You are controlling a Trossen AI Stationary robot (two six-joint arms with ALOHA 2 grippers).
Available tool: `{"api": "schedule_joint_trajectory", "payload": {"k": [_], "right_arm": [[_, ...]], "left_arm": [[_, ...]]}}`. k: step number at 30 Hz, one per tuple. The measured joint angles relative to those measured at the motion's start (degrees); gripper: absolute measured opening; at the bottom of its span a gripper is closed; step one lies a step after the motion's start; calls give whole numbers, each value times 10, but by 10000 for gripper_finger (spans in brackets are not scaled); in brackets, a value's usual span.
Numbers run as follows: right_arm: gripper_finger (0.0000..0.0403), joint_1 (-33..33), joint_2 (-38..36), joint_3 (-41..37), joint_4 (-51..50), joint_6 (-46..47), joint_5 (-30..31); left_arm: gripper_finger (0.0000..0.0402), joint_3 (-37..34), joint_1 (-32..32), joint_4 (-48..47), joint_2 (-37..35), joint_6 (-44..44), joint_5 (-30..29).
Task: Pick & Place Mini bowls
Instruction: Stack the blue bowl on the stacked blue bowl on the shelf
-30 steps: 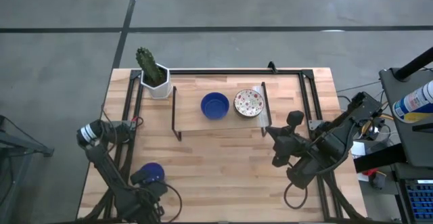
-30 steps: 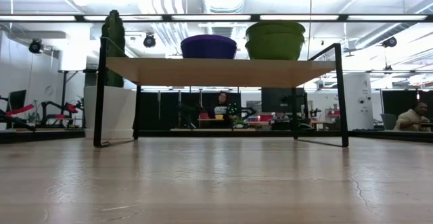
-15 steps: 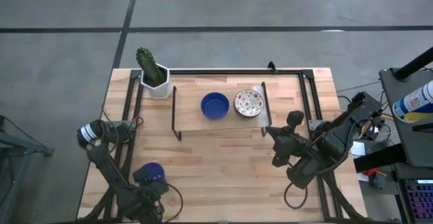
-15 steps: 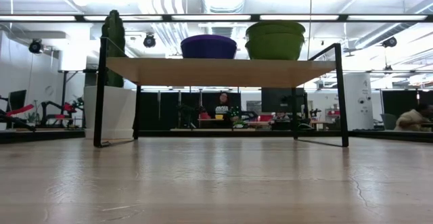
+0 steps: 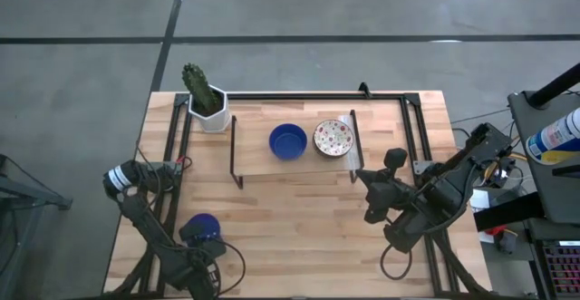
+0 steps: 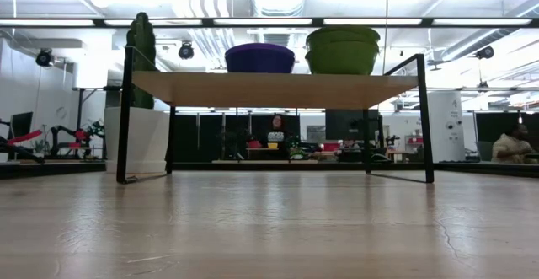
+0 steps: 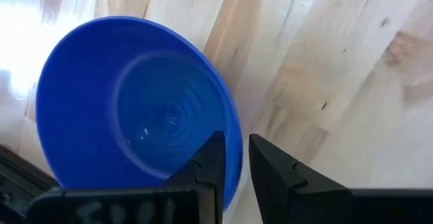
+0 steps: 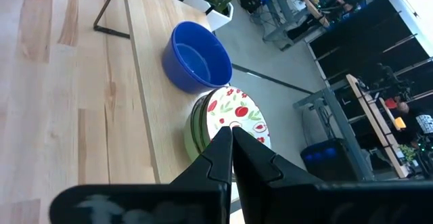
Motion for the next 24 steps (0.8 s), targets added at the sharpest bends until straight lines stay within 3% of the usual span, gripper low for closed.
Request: {"api": "schedule_joint_trajectory", "payload": {"k": [5,11,16,20,24], "right_arm": [[9,0,0,0,0,1,0],[9,0,0,0,2,1,0],[9,0,0,0,14,9,-4],[9,0,0,0,41,8,-20],[8,1,4,-1,62,7,-23]], "left_arm": [[59,-10,2,1,0,26,-1],[7,-10,9,6,0,66,-22],[2,-1,25,4,0,101,-37],[2,49,36,-28,0,135,-46],[1,128,43,-76,0,187,-100]]}}
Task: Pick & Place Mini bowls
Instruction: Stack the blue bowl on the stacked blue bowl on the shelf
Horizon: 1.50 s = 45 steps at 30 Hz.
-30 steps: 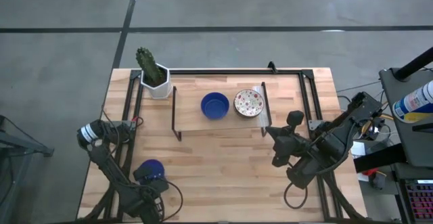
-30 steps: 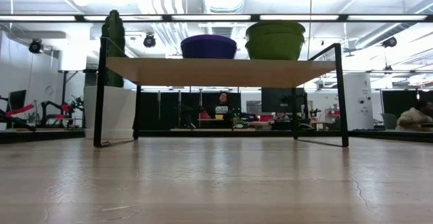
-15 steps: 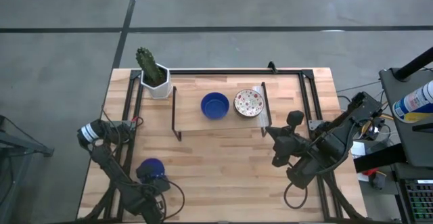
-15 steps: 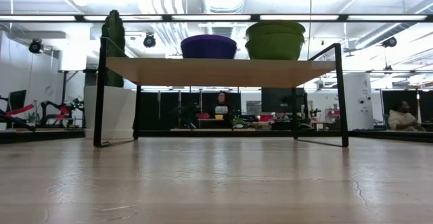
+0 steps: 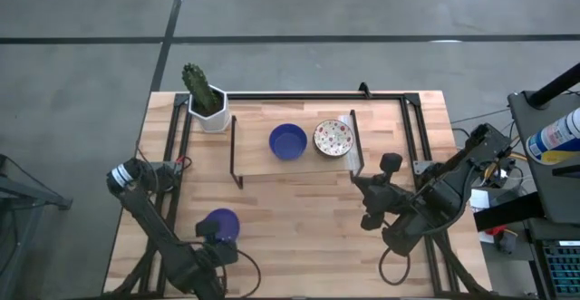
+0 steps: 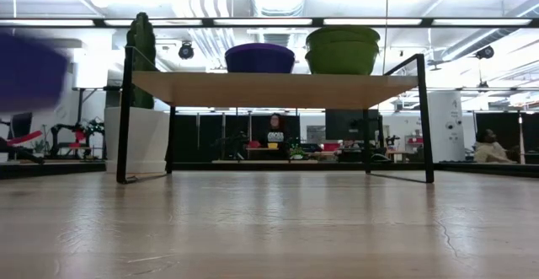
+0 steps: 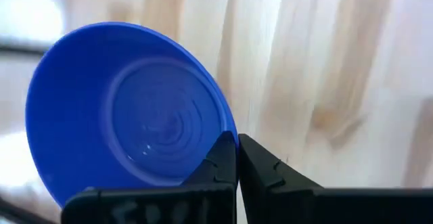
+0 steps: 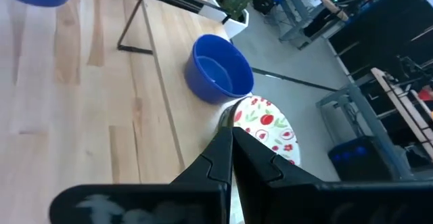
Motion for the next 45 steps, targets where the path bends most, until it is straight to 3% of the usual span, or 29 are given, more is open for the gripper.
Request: {"api": "schedule_joint_trajectory", "payload": {"k": [6,14,33,45], "right_arm": [[8,5,3,-4,9,3,-9],[8,15,3,-25,16,32,-12],[8,29,3,-89,67,62,-12],[8,29,3,-140,129,61,-12]], "left_arm": [[1,135,24,-58,0,102,-79],[0,247,110,-75,0,257,-102],[0,375,359,-83,0,507,-52],[0,397,474,-62,0,585,-21]]}}
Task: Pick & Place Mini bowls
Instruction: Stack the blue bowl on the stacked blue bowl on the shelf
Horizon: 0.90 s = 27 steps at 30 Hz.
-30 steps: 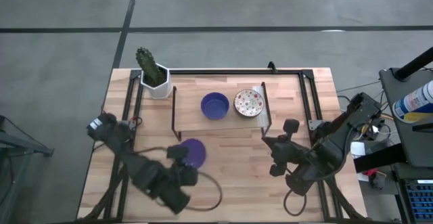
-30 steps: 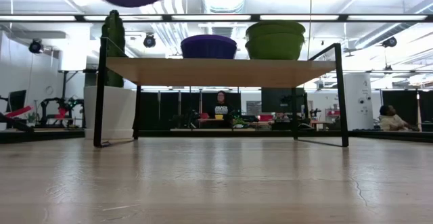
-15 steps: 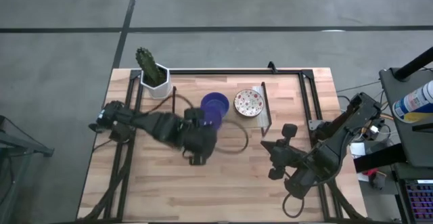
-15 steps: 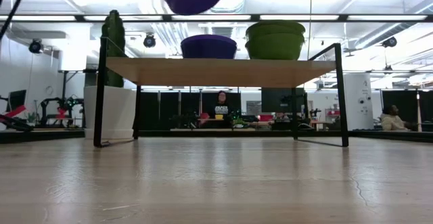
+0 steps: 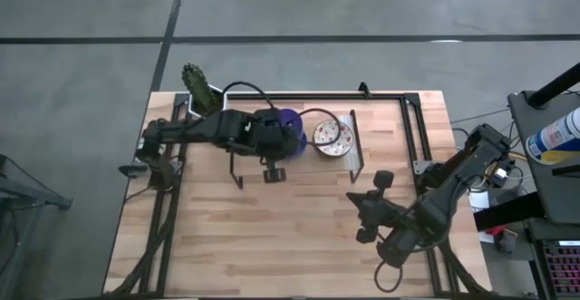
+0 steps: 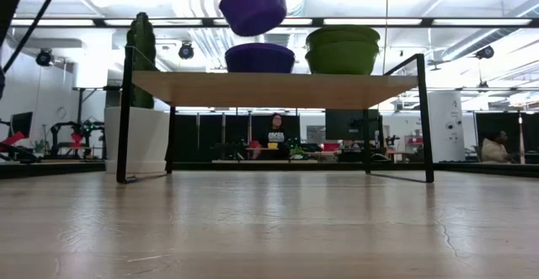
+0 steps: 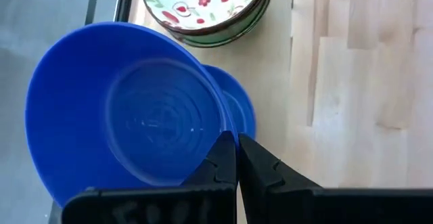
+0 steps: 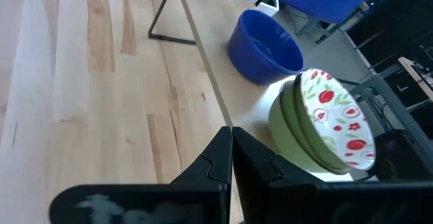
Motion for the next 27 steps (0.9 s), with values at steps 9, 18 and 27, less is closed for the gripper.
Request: {"api": "schedule_joint_trajectory", "payload": {"k": [9,18,27], "right_arm": [[8,0,0,-19,13,2,0],[8,1,0,-19,29,0,0],[8,3,0,-19,33,-1,0]], "left_arm": [[0,-25,7,19,0,61,24],[0,-110,7,56,1,82,27],[0,-122,8,60,1,86,12]]}}
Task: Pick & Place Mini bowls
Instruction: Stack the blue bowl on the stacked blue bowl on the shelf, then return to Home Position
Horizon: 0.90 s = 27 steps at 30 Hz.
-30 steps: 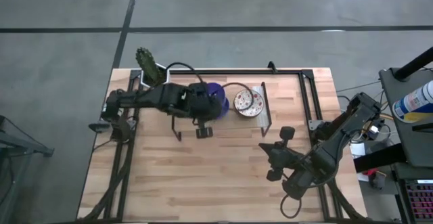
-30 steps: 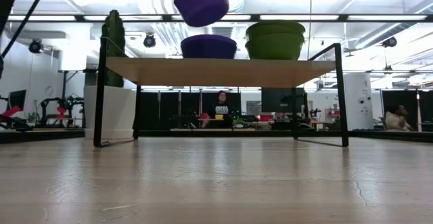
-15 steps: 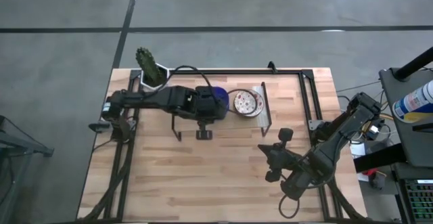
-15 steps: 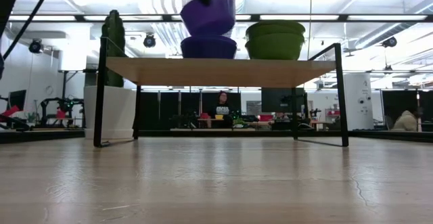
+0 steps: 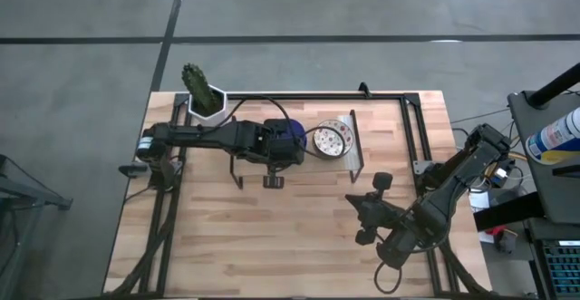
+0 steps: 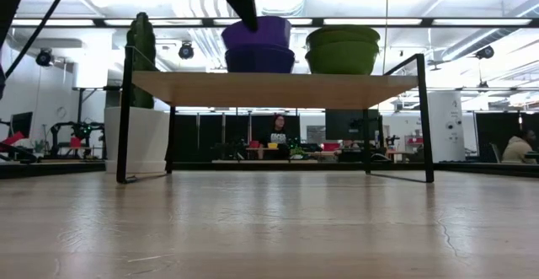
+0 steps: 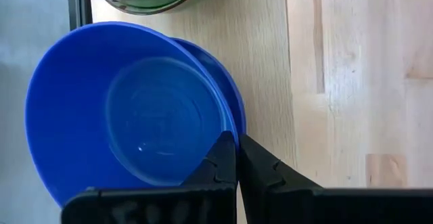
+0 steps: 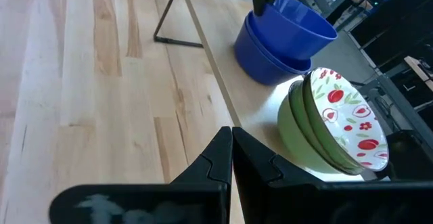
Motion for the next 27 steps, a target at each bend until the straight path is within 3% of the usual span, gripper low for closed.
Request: {"api": "schedule_joint_trajectory", "payload": {"k": [16,27], "right_arm": [[8,2,0,0,3,0,-11],[8,4,0,-5,4,2,-16]], "left_arm": [[59,-6,0,9,2,-14,-19],[71,-6,0,6,1,-56,29]]}}
